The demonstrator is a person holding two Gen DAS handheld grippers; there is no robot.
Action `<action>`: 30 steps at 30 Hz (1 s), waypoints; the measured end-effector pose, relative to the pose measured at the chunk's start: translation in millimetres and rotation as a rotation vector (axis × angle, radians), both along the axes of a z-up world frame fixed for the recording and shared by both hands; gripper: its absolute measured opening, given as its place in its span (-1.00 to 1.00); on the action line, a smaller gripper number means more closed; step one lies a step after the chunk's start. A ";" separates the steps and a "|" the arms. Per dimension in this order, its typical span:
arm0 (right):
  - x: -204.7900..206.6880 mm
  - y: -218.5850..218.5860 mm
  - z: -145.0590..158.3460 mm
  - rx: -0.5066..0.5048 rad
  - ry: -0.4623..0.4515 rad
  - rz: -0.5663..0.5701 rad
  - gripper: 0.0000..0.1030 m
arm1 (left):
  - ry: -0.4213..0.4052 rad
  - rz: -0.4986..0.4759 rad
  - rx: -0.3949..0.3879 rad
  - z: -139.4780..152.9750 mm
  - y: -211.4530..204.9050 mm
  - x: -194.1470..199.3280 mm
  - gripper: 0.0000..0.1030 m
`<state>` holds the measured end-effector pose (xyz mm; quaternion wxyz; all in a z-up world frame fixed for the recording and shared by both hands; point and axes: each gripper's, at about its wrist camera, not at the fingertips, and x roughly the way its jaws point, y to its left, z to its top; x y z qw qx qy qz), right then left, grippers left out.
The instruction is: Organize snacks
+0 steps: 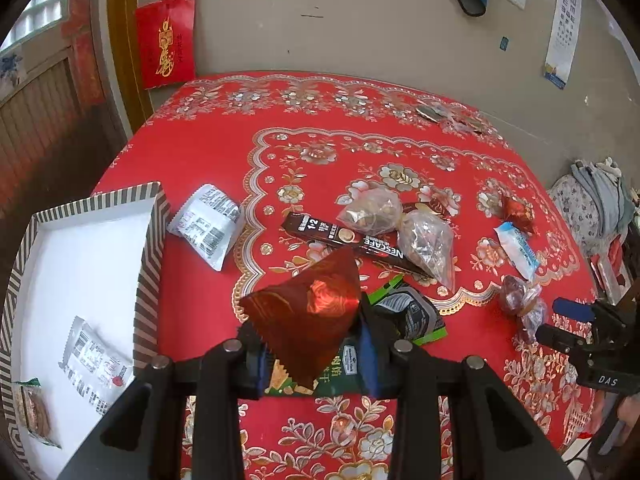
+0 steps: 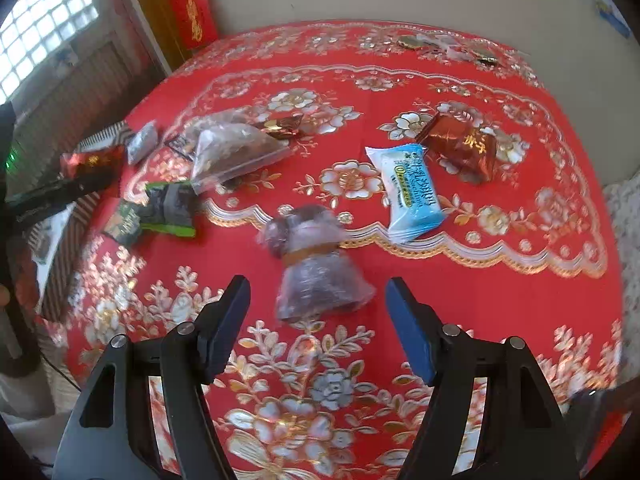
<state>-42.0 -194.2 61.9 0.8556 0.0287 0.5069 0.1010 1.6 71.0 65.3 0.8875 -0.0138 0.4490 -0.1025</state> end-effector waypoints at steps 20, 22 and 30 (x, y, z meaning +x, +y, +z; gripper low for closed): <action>16.6 17.1 -19.4 -0.042 -0.029 0.055 -0.14 | -0.002 0.011 -0.014 1.5 9.4 -5.7 -0.27; 16.5 26.3 -9.9 -0.040 -0.060 0.069 -0.14 | -0.010 0.012 -0.011 4.1 10.5 -7.6 -0.27; 24.4 79.6 22.5 0.008 -0.133 0.162 -0.14 | -0.055 0.069 0.032 18.7 35.6 -15.9 -0.27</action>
